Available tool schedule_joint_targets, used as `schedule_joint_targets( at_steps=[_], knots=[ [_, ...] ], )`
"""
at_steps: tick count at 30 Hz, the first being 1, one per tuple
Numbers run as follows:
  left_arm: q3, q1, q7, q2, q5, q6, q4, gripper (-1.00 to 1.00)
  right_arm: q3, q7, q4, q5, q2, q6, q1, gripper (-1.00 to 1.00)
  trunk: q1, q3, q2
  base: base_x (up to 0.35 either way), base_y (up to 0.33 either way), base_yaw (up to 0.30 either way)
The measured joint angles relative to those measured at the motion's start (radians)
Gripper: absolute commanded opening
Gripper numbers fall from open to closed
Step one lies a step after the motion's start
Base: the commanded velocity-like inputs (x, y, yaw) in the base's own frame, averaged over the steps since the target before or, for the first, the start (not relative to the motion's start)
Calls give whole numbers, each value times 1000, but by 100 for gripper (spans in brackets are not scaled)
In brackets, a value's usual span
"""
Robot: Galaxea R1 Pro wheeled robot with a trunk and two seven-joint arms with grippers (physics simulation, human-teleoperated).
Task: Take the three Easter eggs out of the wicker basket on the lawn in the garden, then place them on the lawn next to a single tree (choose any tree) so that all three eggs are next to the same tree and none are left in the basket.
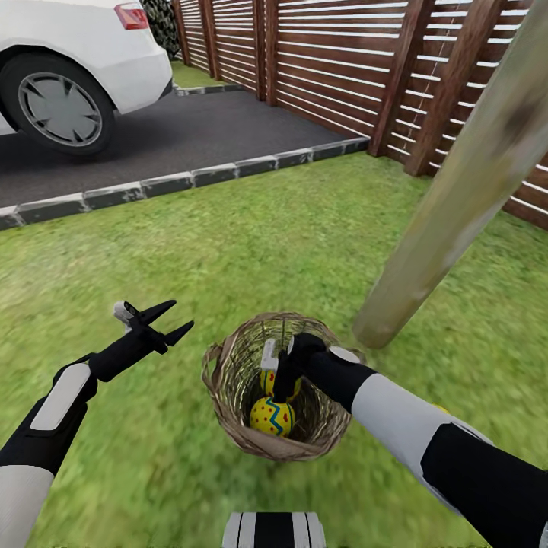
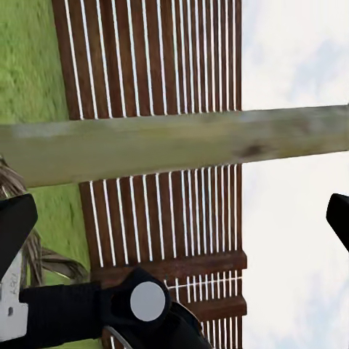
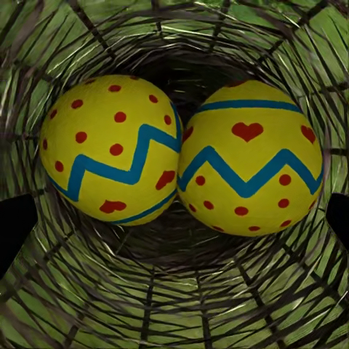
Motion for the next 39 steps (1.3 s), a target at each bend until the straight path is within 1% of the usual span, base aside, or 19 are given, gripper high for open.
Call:
schedule_joint_targets(
  at_steps=[4, 8, 13, 20, 25, 26, 29, 39],
  knots=[
    [0, 0, 0, 0, 0, 0, 0, 100, 12, 0, -42, 5, 2, 0, 0, 100, 2, -15, -1, 0, 0, 0],
    [0, 0, 0, 0, 0, 0, -1, 100, 20, 2, -86, 37, 2, 0, 0, 100, 4, -31, -2, 0, 0, 0],
    [0, 0, 0, 0, 0, 0, -1, 100, 22, 73, -136, 52, 2, -1, 0, 100, 6, -50, -3, 0, 0, 0],
    [0, 0, 0, 0, 0, 0, -1, 100, 24, 87, -145, 68, 1, -2, 0, 100, 9, -77, -5, 0, 0, 0],
    [0, 0, 0, 0, 0, 0, -1, 100, 25, 87, -145, 68, 0, -5, 0, 100, 11, -97, -6, 0, 0, 0],
    [0, 0, 0, 0, 0, 0, -1, 100, 25, 87, -144, 68, -1, -22, 0, 100, 12, -101, -6, 0, 0, 0],
    [0, 0, 0, 0, 0, 0, -1, 100, 25, 87, -144, 69, -1, -36, 0, 100, 13, -112, -7, 0, 0, 0],
    [0, 0, 0, 0, 0, 0, -1, 100, 24, 86, -143, 70, -2, -37, 0, 100, 18, -151, -9, 0, 0, 0]
  ],
)
